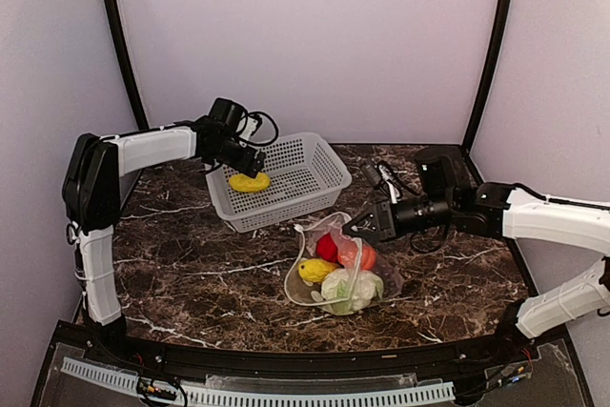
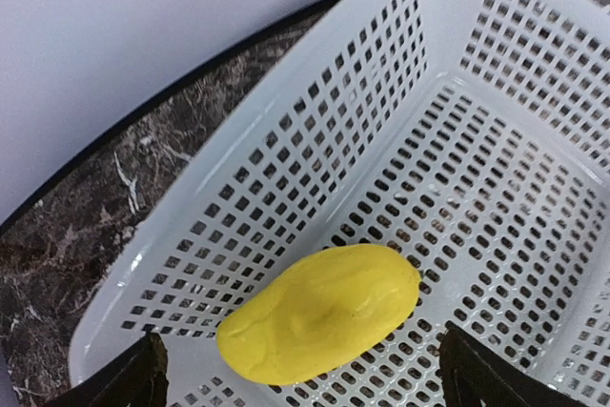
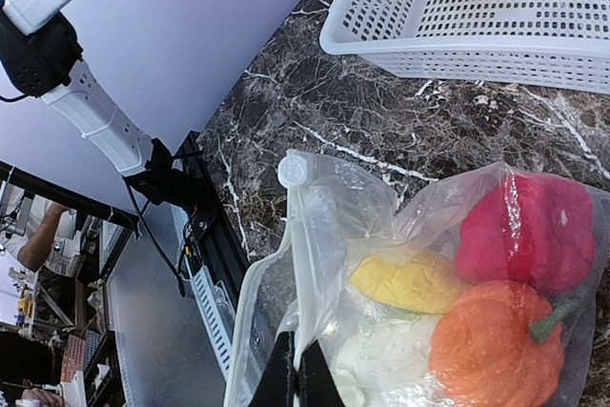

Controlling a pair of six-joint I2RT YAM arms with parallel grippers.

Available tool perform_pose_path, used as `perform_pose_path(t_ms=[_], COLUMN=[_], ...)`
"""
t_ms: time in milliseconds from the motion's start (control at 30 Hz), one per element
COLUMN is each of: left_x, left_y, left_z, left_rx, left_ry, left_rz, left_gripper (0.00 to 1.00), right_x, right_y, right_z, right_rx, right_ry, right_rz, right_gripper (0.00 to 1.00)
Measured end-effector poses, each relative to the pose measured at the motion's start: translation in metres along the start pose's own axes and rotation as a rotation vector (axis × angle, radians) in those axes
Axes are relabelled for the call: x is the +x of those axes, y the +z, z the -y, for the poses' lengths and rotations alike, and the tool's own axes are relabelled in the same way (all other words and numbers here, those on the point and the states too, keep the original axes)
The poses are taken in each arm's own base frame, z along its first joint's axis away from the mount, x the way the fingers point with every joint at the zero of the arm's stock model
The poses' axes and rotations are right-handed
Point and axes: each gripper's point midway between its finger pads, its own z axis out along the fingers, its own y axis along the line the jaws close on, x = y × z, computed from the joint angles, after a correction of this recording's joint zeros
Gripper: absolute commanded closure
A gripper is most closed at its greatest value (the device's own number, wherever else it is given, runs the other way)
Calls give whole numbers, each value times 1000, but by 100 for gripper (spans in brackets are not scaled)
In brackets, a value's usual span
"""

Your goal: Open the zip-top bag and remove the fake food

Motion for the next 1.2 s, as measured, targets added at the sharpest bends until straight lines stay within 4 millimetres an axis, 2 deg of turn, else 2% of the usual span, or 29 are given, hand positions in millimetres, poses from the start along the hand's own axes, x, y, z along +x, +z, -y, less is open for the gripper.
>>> perform_pose_path(t_ms=[200,300,367,467,633,767,900,1067,1200], left_x=[-35,-41,-37,-21,16,40,56,85,105], left_y=[-90,-131,-151,-178,-220,-246,-264,-272,-264], left_z=[-1,8,20,52,122,159,188,221,252], left_rx=[47,88,123,207,401,523,604,676,688], left_ry=[-16,-2,25,107,300,429,553,719,873], left_rz=[239,349,402,466,536,574,588,553,498], left_gripper=[1,1,1,3,6,10,10,13,19], right_x=[-4,-4,-3,-2,-1,-2,-4,-4,-6], right_y=[4,5,6,8,13,14,17,21,22], right_z=[-2,-3,-3,-2,-2,-3,-4,-5,-6], right_rx=[-12,-20,-23,-29,-43,-55,-66,-77,-83], right_ry=[-4,-6,-5,-2,0,-2,-5,-4,-5], right_rz=[0,-1,-6,-15,-28,-31,-31,-38,-39], right_gripper=[100,100,100,100,100,100,100,100,100])
